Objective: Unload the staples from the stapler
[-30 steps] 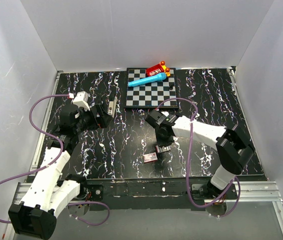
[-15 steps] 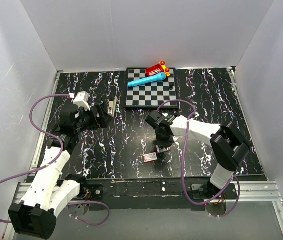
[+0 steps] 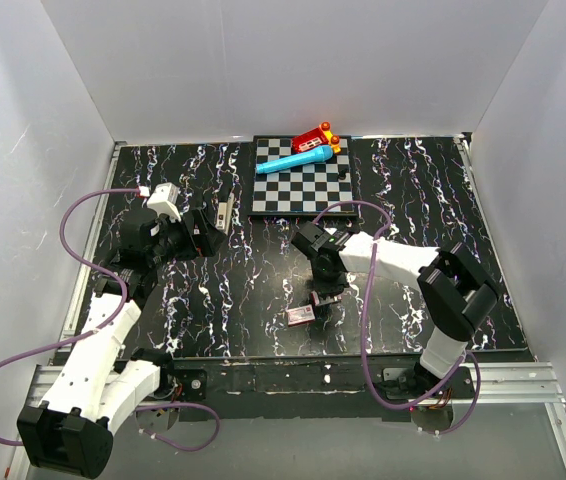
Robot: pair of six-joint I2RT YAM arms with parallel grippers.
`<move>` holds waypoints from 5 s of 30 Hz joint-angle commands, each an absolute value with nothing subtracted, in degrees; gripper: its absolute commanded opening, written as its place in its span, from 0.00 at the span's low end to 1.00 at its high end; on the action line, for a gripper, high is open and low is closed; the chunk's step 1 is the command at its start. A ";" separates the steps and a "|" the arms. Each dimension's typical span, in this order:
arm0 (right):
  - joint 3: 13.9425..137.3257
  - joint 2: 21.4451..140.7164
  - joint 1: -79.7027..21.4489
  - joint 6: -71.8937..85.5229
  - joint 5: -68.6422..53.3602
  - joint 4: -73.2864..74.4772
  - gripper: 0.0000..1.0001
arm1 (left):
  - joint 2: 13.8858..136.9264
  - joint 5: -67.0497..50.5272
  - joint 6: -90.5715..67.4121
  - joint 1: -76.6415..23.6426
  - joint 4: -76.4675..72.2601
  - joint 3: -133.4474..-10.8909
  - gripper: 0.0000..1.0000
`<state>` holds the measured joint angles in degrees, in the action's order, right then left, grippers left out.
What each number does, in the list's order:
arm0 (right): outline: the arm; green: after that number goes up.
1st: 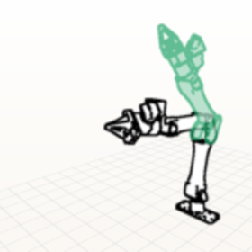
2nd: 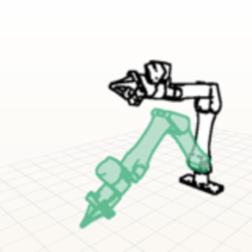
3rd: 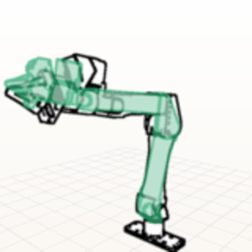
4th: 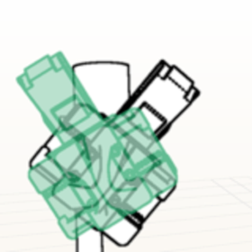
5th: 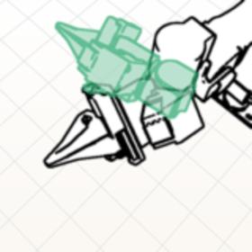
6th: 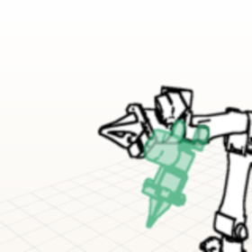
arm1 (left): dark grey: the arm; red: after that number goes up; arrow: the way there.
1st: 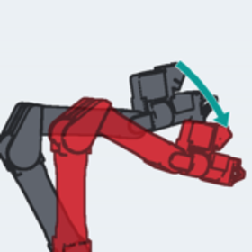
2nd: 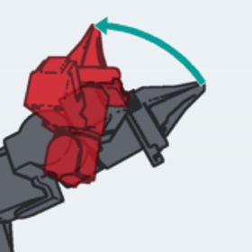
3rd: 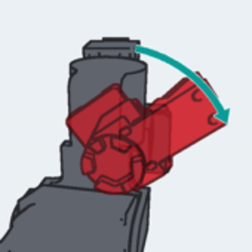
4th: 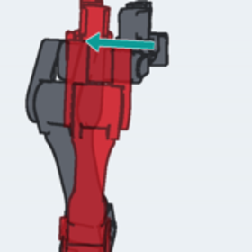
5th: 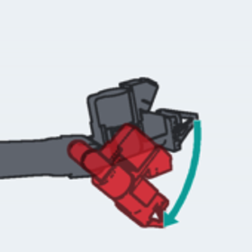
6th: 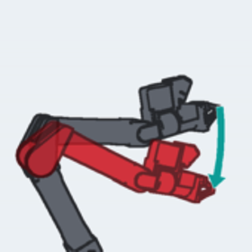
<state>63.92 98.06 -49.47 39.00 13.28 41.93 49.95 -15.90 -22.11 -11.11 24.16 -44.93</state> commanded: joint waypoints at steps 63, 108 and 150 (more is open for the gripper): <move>58.02 85.52 -43.42 34.11 12.58 42.02 0.34 | 54.06 -28.30 -19.69 -11.77 21.89 -45.97 0.98; 58.97 94.13 -40.61 29.27 8.26 35.42 0.28 | 58.53 -5.71 -29.71 -36.30 22.50 -39.11 0.68; 50.63 86.93 -40.61 30.85 5.80 34.98 0.01 | 71.10 -2.72 -37.35 -48.34 17.67 -33.66 0.36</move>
<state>51.86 89.45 -40.84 30.06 6.20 34.50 70.35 -3.57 -36.60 -47.09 19.77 -33.76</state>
